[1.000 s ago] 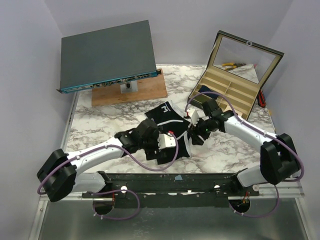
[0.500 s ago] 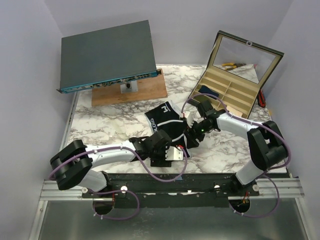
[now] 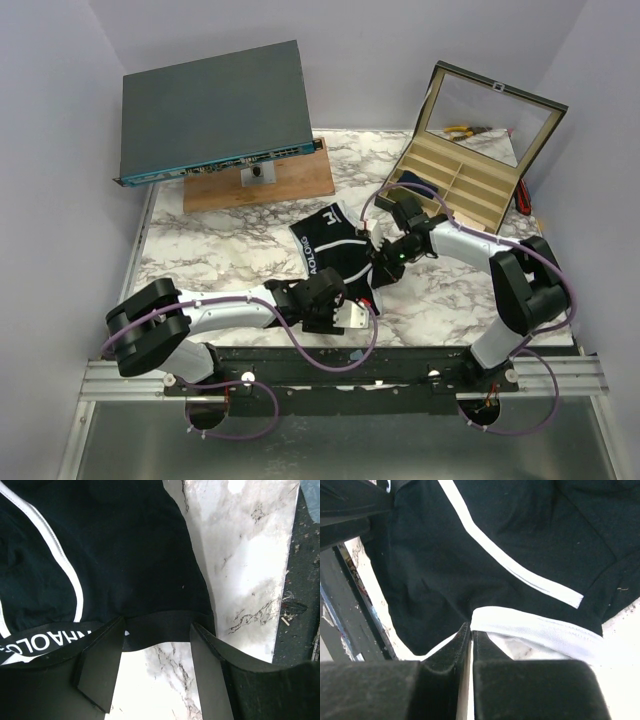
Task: Roll the underwear
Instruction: Fold the underwear at the center of the board.
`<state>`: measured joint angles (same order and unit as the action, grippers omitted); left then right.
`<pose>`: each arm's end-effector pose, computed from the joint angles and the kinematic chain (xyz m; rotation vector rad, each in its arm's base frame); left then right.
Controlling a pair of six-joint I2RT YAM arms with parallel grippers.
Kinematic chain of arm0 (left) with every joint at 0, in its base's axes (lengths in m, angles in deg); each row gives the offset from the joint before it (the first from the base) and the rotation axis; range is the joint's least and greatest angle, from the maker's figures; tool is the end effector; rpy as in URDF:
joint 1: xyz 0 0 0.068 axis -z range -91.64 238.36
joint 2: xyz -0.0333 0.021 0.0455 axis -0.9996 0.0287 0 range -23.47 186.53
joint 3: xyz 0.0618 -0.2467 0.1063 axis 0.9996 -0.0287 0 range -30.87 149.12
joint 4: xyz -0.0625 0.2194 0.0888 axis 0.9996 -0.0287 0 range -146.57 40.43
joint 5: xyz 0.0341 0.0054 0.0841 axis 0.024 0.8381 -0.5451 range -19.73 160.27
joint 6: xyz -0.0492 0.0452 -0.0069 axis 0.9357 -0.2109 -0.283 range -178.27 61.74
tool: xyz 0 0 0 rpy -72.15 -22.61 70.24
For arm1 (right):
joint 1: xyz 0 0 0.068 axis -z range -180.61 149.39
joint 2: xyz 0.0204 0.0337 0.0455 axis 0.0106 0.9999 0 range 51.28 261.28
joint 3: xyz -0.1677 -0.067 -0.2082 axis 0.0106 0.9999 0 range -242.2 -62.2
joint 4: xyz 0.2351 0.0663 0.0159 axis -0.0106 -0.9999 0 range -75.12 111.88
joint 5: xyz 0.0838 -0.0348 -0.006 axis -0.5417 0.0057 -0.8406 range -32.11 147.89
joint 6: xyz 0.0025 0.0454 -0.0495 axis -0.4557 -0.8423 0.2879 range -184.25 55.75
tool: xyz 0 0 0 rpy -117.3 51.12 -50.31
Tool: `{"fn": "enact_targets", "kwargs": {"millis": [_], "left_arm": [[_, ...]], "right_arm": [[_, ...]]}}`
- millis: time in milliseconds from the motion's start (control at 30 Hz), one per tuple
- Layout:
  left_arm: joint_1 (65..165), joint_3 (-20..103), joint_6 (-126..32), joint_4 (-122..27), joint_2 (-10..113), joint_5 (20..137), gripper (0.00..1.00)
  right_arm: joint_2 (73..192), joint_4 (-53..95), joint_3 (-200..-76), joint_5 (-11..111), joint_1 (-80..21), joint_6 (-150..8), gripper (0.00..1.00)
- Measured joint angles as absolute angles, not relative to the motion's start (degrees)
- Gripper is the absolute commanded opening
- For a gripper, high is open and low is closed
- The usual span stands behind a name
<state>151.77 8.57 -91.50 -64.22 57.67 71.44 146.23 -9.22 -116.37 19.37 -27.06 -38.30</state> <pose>0.1149 -0.2323 0.1648 1.9252 1.7031 -0.2275 0.2451 0.1593 0.1663 -1.3185 2.3409 0.9391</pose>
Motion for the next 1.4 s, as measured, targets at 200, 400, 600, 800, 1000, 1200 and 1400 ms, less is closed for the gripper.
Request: {"fn": "enact_targets", "kwargs": {"millis": [200,400,600,800,1000,1200,1400], "left_arm": [[151.86,8.57,-91.98,-64.48,57.67,69.74,0.57],[151.88,8.52,-92.85,-64.94,57.65,68.91,0.57],[152.8,8.52,-93.49,-65.34,57.65,68.3,0.57],[153.26,8.37,-93.92,-66.15,57.24,67.68,0.57],[153.26,7.43,-93.88,-67.74,55.62,67.2,0.57],[153.26,7.19,-93.2,-67.87,55.36,67.23,0.57],[153.37,5.22,-93.29,-66.43,53.81,65.85,0.57]], "right_arm": [[145.69,-15.6,-118.27,21.18,-27.09,-37.62,0.01],[143.7,-25.91,-123.65,25.42,-27.09,-36.86,0.12],[143.11,-31.77,-126.16,26.93,-27.13,-37.38,0.4],[144.0,-31.71,-125.9,27.61,-27.15,-38.39,0.44],[144.16,-31.38,-121.66,26.93,-27.31,-35.65,0.45],[142.56,-30.66,-117.18,23.85,-30.82,-31.3,0.53],[139.46,-26.98,-115.19,22.04,-33.84,-30.6,0.6]]}}
